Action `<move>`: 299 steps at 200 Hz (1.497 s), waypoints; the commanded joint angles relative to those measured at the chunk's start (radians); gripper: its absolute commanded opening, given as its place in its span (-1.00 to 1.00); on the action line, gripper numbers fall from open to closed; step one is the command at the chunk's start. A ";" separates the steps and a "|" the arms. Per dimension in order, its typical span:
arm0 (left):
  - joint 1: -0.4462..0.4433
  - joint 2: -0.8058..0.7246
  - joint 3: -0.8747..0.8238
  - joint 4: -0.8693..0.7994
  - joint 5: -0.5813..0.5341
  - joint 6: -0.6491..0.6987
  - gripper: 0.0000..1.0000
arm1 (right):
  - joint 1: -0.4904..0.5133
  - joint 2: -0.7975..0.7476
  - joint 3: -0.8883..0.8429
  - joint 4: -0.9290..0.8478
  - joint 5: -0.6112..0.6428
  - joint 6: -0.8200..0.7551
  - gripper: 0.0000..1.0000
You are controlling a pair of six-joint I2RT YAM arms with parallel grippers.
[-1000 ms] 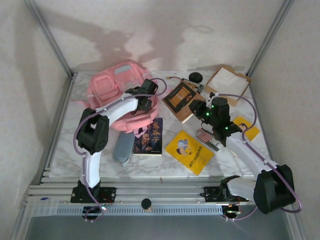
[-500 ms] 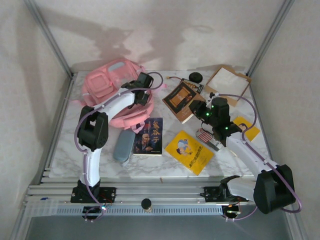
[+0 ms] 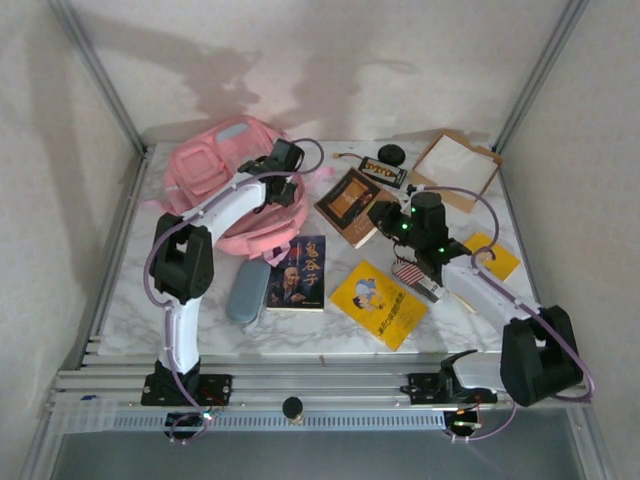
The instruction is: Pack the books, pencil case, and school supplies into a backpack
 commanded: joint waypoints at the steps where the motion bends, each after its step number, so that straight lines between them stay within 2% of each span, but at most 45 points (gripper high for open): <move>1: 0.022 -0.091 0.075 0.027 -0.062 -0.021 -1.00 | 0.018 0.039 0.083 0.154 -0.035 0.027 -1.00; 24: 0.028 -0.097 0.095 0.016 -0.091 -0.015 -1.00 | 0.059 0.096 0.158 0.147 -0.011 0.021 -1.00; 52: 0.036 -0.101 0.148 -0.006 -0.082 -0.024 -1.00 | 0.061 0.139 0.196 0.155 0.032 0.021 -1.00; 71: 0.036 -0.103 0.176 -0.011 -0.053 -0.027 -1.00 | 0.062 0.194 0.240 0.142 0.017 0.026 -1.00; 97: 0.039 -0.083 0.255 -0.047 -0.073 -0.053 -1.00 | 0.077 0.271 0.258 0.247 -0.066 0.112 -1.00; 136: 0.044 -0.024 0.408 -0.146 -0.123 -0.093 -1.00 | 0.102 0.232 0.144 0.334 -0.031 0.240 -1.00; 152: 0.045 -0.010 0.456 -0.184 -0.107 -0.122 -1.00 | 0.134 0.253 0.142 0.387 -0.052 0.266 -1.00; 182: 0.040 -0.033 0.394 -0.179 0.022 -0.163 -1.00 | 0.169 0.399 0.231 0.535 -0.164 0.331 -1.00; 192: 0.037 -0.046 0.350 -0.158 0.033 -0.162 -1.00 | 0.172 0.428 0.265 0.561 -0.187 0.342 -1.00; 207: 0.037 -0.062 0.304 -0.138 0.031 -0.159 -1.00 | 0.172 0.443 0.293 0.581 -0.197 0.361 -1.00; 230: 0.037 -0.076 0.277 -0.128 0.088 -0.155 -1.00 | 0.172 0.442 0.309 0.595 -0.206 0.363 -1.00; 238: 0.036 -0.083 0.271 -0.127 0.102 -0.148 -0.74 | 0.171 0.437 0.306 0.605 -0.203 0.362 -1.00; 249: 0.037 -0.106 0.254 -0.122 0.120 -0.139 -0.23 | 0.167 0.437 0.307 0.608 -0.205 0.366 -1.00; 256: 0.037 -0.125 0.237 -0.114 0.119 -0.141 -0.04 | 0.164 0.441 0.308 0.615 -0.212 0.366 -1.00; 274: 0.037 -0.196 0.154 -0.089 0.119 -0.156 0.19 | 0.162 0.445 0.310 0.619 -0.215 0.354 -1.00; 299: 0.035 -0.342 -0.047 -0.059 0.108 -0.178 0.32 | 0.160 0.451 0.319 0.634 -0.224 0.351 -1.00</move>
